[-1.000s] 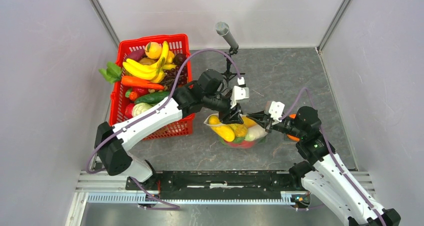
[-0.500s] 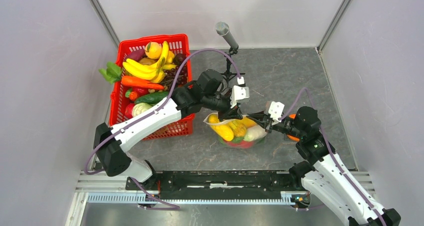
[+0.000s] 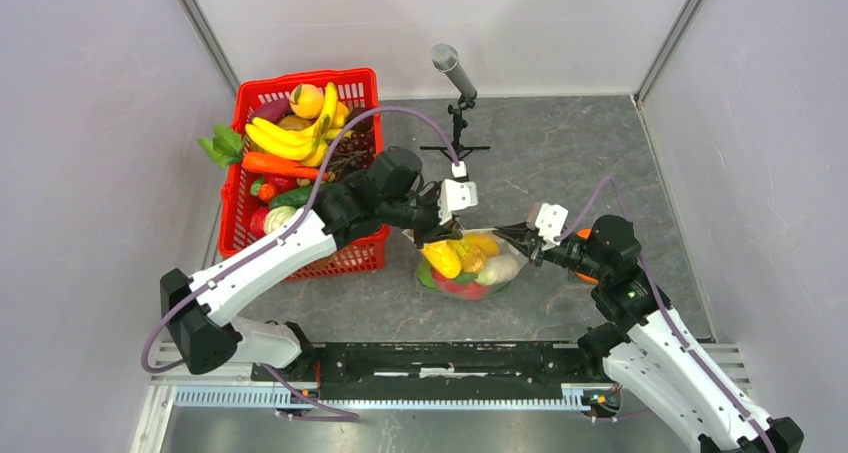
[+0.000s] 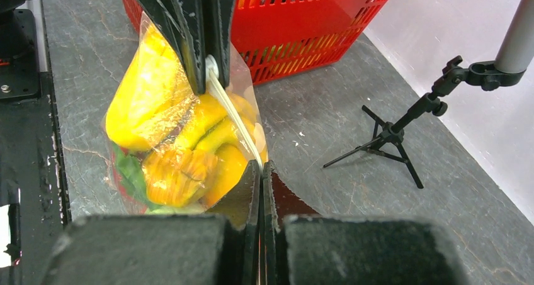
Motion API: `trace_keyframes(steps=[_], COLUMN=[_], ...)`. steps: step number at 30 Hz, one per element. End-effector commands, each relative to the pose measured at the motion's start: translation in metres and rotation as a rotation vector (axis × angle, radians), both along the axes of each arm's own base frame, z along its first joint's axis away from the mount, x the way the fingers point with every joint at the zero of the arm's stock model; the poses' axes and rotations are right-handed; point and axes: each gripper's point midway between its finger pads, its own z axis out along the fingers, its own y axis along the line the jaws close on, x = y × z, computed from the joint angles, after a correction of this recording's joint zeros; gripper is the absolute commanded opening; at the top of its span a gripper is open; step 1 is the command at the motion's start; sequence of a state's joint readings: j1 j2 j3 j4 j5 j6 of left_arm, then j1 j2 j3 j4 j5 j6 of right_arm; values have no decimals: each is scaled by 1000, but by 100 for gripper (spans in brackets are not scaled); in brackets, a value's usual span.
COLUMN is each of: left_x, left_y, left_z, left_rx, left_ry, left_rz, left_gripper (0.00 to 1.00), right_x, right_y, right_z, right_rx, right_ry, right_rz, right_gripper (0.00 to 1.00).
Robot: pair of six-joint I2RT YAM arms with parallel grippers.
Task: Place the food in the zip-top bag and seal the zipper
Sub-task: Zip the zipper food storage bag at the center of the board.
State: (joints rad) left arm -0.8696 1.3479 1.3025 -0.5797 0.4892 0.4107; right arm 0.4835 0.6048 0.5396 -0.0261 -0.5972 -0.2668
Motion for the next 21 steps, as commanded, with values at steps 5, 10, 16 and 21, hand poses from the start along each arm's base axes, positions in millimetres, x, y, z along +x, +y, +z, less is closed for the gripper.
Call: trace_keyframes(steps=[5, 10, 16, 21], left_x=[7, 8, 5, -3], left_y=[60, 69, 72, 60], left_z=[0, 3, 2, 9], left_rx=[81, 77, 74, 36], left_ry=[-42, -49, -31, 11], left_rz=[140, 169, 176, 115], left_gripper=[3, 4, 2, 2], right_x=[34, 40, 43, 29], right_y=[-33, -41, -46, -28], right_z=[3, 3, 1, 9], right_rx=[-13, -12, -11, 15], right_ry=[-8, -6, -2, -29], right_rz=[-265, -323, -357, -226], right_gripper=[0, 0, 0, 0])
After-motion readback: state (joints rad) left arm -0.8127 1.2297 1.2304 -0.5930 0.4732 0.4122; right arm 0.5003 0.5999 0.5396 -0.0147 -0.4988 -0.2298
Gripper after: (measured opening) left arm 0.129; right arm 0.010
